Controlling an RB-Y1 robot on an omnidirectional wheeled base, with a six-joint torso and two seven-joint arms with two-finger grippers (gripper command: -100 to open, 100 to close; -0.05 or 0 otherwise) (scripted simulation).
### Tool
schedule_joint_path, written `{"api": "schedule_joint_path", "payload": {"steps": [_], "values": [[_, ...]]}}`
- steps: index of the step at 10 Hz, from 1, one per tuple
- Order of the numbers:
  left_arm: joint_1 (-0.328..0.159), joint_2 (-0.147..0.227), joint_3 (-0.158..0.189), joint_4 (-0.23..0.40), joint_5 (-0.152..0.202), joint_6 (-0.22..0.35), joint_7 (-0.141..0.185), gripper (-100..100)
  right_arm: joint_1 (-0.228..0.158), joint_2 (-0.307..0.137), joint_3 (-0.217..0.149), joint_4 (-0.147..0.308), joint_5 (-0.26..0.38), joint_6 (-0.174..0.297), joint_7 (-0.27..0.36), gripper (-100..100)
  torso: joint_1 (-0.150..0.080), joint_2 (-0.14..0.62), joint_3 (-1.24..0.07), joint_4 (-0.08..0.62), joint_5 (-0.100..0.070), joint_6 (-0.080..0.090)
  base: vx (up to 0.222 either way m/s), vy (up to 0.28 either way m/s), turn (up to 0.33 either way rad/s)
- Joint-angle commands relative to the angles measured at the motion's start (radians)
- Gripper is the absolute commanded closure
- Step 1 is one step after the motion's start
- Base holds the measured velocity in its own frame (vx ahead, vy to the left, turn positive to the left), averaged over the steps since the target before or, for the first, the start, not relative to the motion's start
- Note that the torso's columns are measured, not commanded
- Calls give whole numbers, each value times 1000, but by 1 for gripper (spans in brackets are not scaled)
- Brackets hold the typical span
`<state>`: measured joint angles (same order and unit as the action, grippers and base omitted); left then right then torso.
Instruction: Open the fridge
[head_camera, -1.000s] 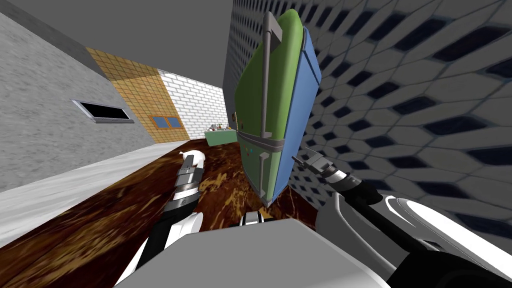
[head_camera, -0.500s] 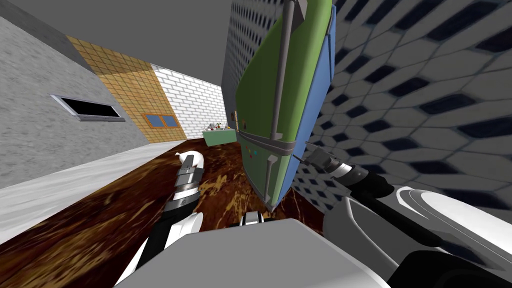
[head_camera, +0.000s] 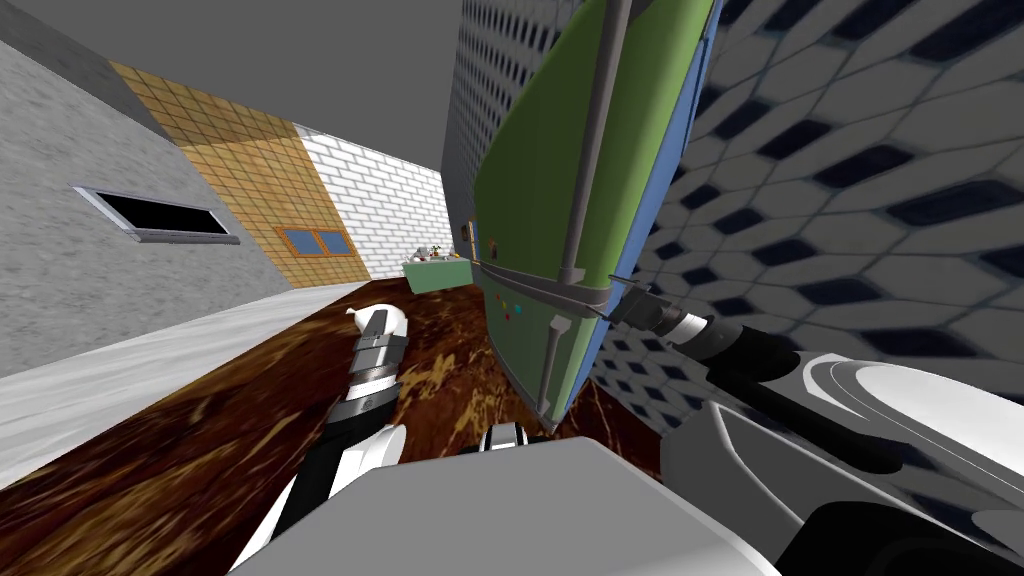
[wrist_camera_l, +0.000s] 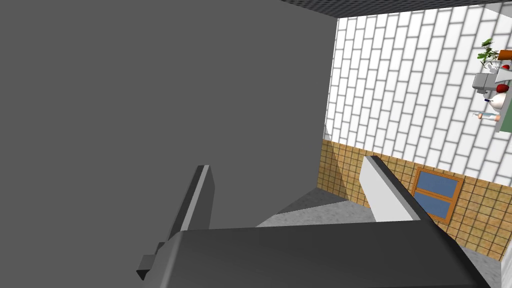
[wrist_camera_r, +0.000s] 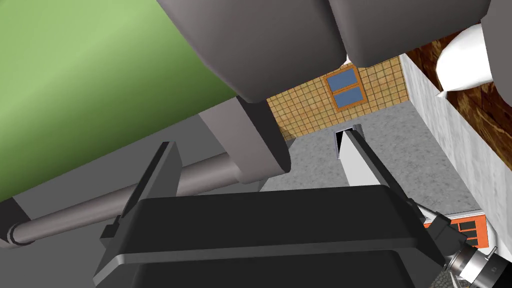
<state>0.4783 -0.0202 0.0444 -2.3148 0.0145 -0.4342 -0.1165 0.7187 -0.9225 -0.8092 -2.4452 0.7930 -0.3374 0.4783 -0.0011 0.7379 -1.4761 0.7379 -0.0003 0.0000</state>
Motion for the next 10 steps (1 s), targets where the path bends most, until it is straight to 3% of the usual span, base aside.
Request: {"api": "schedule_joint_path", "payload": {"steps": [1, 2, 3, 4, 5, 6, 10], "values": [[0, 0, 0, 0, 0, 0, 0, 0, 13, -49, -53, -12, 34, 1, 28, -100, 0, 1, 1, 0, 0, 0, 75, 88, -38], [0, 0, 0, 0, 0, 0, 0, 0, 17, -67, -70, -16, 46, 2, 36, -100, 0, 1, 1, 0, 0, 0, 82, 80, -35], [0, 0, 0, 0, 0, 0, 0, 0, 14, -60, -57, -13, 38, 5, 27, -100, 0, 1, 0, 0, 0, 0, 39, 36, -6], [0, 0, 0, 0, 0, 0, 0, 0, 17, -88, -88, -7, 29, 7, 7, -100, -2, 2, 1, 1, -1, 0, 83, 50, -46], [0, 0, 0, 0, 0, 0, 0, 0, 18, -75, -78, -12, 33, 5, 18, -100, 0, 0, 0, 0, 0, 0, 52, 31, -16], [0, 0, 0, 0, 0, 0, 0, 0, 19, -76, -81, -12, 32, 5, 14, 100, 0, 1, 0, 0, 0, 0, 9, 3, -8], [0, 0, 0, 0, 0, 0, 0, 0, 36, -80, -100, 29, 39, 22, 13, 100, 15, -4, -3, -1, 6, -4, -37, 272, -61]]}}
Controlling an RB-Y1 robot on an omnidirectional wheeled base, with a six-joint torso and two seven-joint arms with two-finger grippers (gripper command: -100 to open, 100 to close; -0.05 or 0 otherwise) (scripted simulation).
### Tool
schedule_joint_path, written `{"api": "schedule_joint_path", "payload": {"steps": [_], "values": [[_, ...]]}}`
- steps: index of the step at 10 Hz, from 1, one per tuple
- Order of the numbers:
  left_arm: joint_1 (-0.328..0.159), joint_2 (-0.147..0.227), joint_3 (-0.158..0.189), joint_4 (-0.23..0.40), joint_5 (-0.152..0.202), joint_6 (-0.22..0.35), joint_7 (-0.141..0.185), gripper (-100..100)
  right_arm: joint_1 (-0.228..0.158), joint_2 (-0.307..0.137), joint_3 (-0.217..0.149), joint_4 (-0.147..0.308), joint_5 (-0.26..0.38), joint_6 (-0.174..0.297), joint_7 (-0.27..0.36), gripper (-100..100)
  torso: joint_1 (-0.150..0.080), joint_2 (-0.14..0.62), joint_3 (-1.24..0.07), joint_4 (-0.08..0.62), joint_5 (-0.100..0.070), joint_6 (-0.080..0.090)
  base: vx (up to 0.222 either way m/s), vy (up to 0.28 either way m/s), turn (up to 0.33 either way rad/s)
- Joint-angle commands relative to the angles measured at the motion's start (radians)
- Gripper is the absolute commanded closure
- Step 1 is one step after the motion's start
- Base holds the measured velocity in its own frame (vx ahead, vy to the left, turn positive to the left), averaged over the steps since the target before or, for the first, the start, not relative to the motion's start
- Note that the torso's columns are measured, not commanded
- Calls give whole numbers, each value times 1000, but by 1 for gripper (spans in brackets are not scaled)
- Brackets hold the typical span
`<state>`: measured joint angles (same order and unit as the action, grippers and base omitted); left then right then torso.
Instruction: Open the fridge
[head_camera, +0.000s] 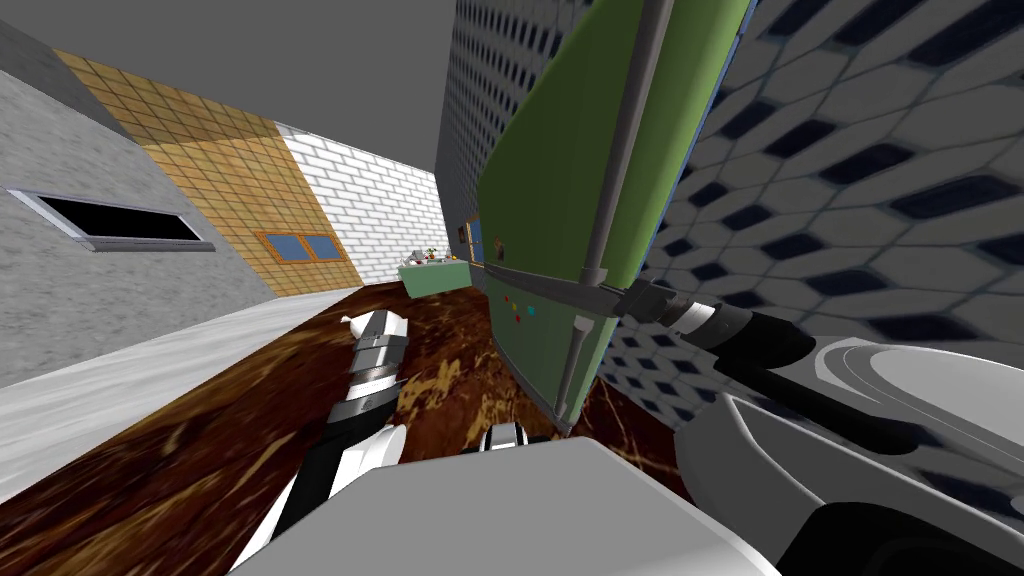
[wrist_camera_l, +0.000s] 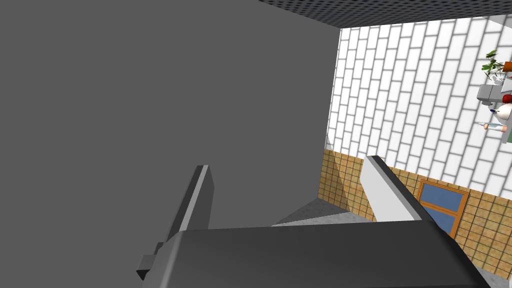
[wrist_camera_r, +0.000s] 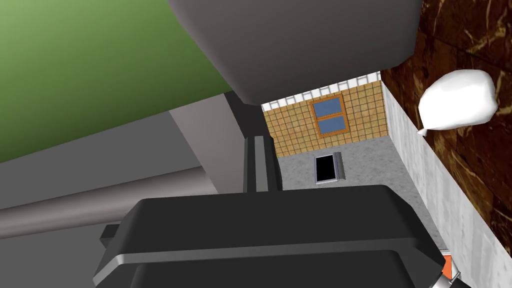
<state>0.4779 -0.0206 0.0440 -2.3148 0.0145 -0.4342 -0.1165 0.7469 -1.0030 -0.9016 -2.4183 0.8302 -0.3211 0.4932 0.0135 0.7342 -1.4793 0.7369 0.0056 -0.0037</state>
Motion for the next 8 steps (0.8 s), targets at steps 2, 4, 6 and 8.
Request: {"api": "schedule_joint_path", "payload": {"steps": [2, 4, 6, 8], "values": [[0, 0, 0, 0, 0, 0, 0, 0, 17, -2, -17, 23, 6, 14, -3, 100, -2, -4, -4, 0, 2, -3, -38, 310, -49], [0, 0, 0, 0, 0, 0, 0, 0, 26, -4, -26, 43, 9, 22, -4, 100, -2, -7, -7, -1, 2, -4, -45, 285, -46], [0, 0, 0, 0, 0, 0, 0, 0, 35, -7, -35, 63, 13, 30, -5, 100, -1, -7, -7, -1, 3, -4, -72, 266, -43], [0, 0, 0, 0, 0, 0, 0, 0, 44, -9, -44, 84, 16, 38, -6, 100, -2, -6, -5, 0, 2, -3, -42, 298, -42]]}}
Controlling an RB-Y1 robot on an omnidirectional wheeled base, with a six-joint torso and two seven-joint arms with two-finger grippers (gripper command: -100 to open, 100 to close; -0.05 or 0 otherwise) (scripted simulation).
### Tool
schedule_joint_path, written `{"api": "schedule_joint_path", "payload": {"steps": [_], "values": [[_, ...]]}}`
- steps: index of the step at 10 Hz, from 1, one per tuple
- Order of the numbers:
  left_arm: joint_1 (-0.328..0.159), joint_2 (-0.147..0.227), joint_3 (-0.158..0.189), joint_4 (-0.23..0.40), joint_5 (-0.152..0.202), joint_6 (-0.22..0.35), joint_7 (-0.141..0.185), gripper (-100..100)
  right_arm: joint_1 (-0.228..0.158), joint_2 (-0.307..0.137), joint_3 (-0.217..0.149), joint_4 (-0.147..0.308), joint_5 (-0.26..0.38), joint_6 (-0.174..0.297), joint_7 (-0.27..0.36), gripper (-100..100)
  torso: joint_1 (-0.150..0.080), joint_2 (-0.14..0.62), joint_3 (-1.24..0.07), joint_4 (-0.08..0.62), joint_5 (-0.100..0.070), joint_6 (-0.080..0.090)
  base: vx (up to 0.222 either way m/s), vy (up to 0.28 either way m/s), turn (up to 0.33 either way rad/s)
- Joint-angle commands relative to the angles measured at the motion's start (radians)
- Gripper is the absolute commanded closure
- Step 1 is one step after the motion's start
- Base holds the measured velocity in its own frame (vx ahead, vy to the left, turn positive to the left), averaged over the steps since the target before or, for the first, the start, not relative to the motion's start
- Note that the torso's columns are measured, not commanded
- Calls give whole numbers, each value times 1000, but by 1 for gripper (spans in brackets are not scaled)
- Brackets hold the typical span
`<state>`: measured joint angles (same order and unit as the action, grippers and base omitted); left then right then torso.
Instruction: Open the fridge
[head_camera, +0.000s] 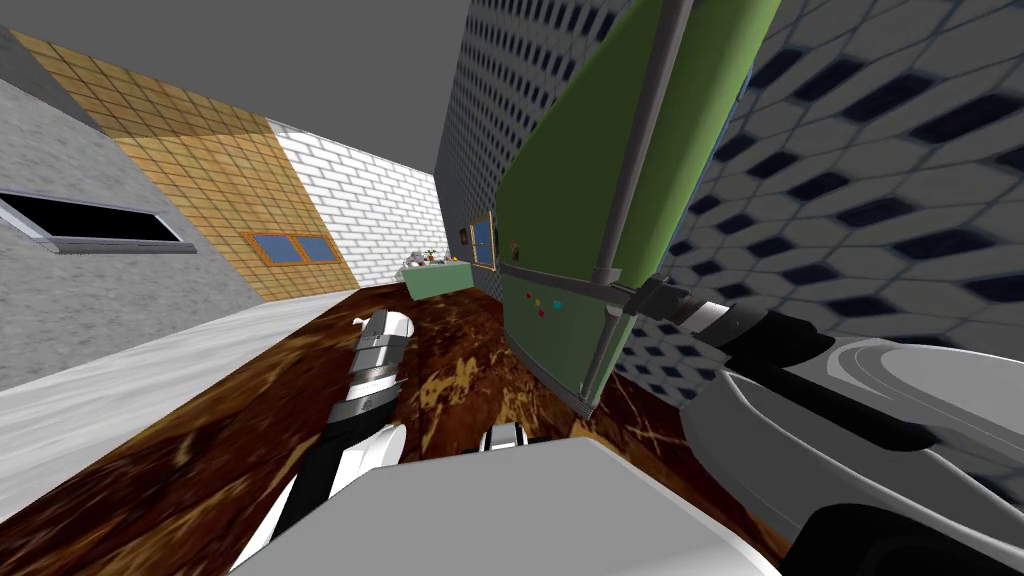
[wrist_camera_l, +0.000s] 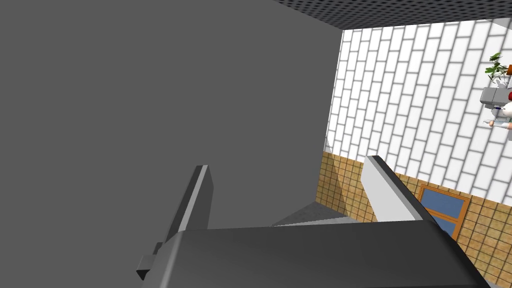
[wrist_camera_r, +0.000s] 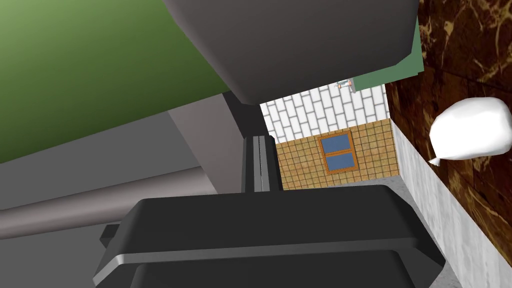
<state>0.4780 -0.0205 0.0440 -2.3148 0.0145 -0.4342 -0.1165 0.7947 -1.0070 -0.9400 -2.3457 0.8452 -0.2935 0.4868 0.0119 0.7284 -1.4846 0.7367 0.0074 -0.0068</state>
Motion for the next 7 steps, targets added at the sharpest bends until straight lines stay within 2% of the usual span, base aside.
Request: {"api": "schedule_joint_path", "payload": {"steps": [1, 6, 7], "values": [[0, 0, 0, 0, 0, 0, 0, 0, 5, -8, -15, 32, 5, 18, -1, 100, -1, 0, 0, 0, 1, -1, -47, 299, -48], [0, 0, 0, 0, 0, 0, 0, 0, 23, -12, -33, 73, 12, 34, -2, 100, 0, 0, 0, 0, 1, -1, -42, 295, -43], [0, 0, 0, 0, 0, 0, 0, 0, 32, -15, -42, 93, 16, 41, -3, 100, -4, 4, 2, 1, 0, 0, -71, 273, -16]]}}
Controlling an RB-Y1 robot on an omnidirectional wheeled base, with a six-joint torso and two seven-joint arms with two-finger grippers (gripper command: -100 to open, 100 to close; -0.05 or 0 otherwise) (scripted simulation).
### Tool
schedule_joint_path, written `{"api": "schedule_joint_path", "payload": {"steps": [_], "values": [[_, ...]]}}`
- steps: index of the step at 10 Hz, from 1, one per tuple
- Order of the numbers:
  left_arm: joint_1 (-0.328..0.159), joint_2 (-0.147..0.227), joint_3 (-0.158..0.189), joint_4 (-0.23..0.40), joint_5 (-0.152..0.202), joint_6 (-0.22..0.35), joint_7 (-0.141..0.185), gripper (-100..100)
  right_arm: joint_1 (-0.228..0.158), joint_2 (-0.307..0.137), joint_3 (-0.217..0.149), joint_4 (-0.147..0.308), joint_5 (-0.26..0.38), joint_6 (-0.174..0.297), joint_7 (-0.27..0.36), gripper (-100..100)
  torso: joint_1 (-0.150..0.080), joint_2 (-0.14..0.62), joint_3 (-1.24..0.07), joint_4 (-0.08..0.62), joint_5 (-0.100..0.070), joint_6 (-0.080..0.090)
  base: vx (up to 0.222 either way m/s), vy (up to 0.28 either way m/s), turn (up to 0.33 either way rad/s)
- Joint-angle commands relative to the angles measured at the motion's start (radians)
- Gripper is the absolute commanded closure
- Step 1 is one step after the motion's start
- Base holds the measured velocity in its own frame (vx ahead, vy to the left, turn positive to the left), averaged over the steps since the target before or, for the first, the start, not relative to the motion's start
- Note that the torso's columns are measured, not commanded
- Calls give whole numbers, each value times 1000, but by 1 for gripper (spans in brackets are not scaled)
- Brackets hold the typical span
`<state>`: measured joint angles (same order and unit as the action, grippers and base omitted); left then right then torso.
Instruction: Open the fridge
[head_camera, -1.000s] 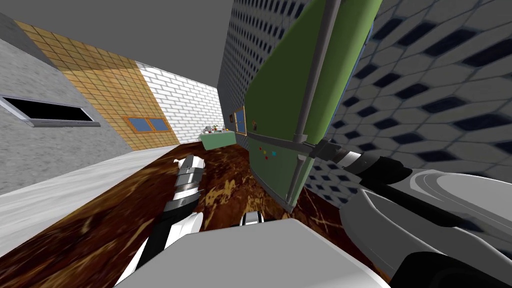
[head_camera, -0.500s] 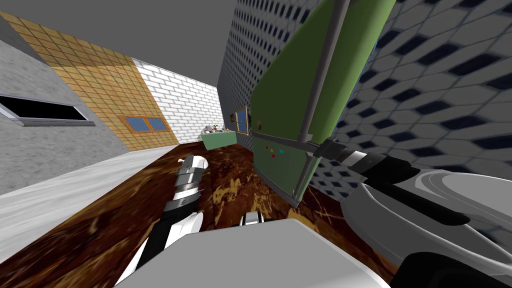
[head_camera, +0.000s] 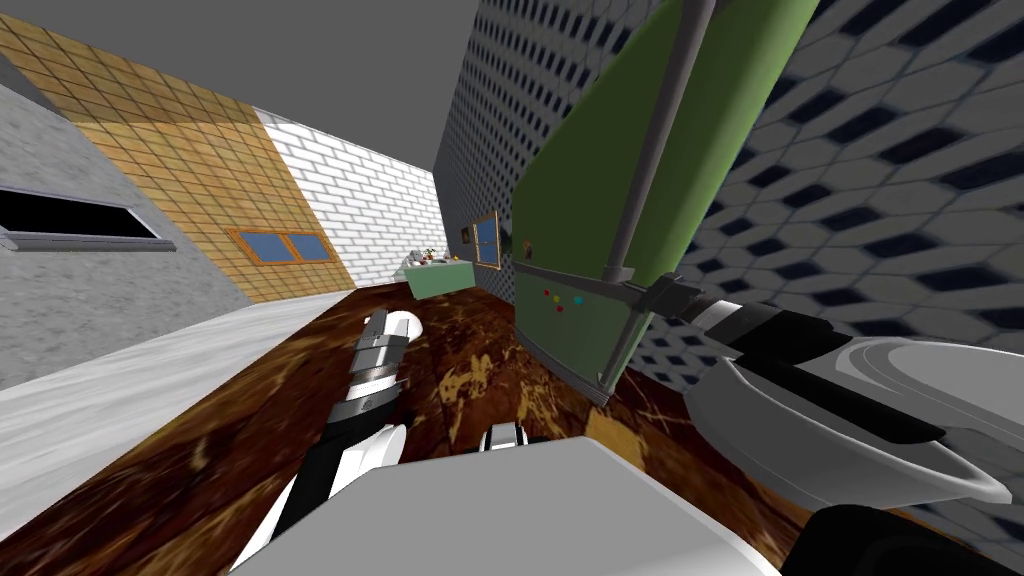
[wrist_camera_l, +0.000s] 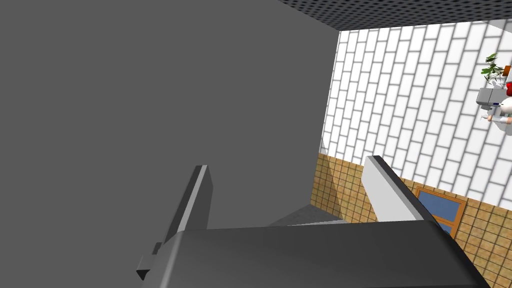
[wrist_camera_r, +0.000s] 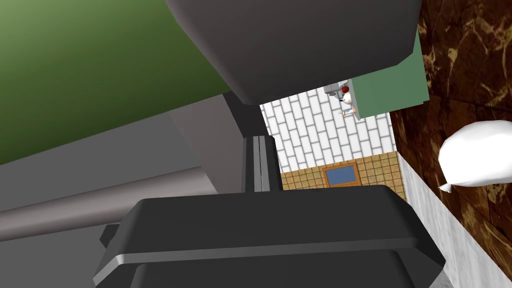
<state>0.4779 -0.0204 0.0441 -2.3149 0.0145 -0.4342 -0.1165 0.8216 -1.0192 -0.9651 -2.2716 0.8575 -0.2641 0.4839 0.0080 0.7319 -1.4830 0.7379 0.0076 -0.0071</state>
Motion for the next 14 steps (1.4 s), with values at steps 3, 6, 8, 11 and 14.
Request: {"api": "schedule_joint_path", "payload": {"steps": [3, 6, 8, 11, 14], "values": [[0, 0, 0, 0, 0, 0, 0, 0, 22, -22, -41, 20, -1, 1, -14, -100, -15, 4, 5, 0, -9, 6, -26, 152, -34], [0, 0, 1, 0, 0, 0, 0, 0, 49, -69, -94, 31, -10, -10, -42, -100, -12, 1, 3, -1, -8, 7, 83, 43, -89], [0, 0, 0, 0, 0, 0, 0, 0, 67, -99, -128, 39, -17, -18, -61, -100, -7, 6, 7, 0, -7, 7, 85, 33, -71], [0, 0, 0, 0, 0, 0, 0, 0, 64, -89, -119, 37, -15, -13, -57, 100, -8, 9, 9, 1, -7, 7, 14, 5, -7], [0, 0, 0, 0, 0, 0, 0, 0, 83, -90, -132, 60, -11, -1, -61, 100, 0, 4, 8, -3, -9, 8, 44, 246, -83]]}}
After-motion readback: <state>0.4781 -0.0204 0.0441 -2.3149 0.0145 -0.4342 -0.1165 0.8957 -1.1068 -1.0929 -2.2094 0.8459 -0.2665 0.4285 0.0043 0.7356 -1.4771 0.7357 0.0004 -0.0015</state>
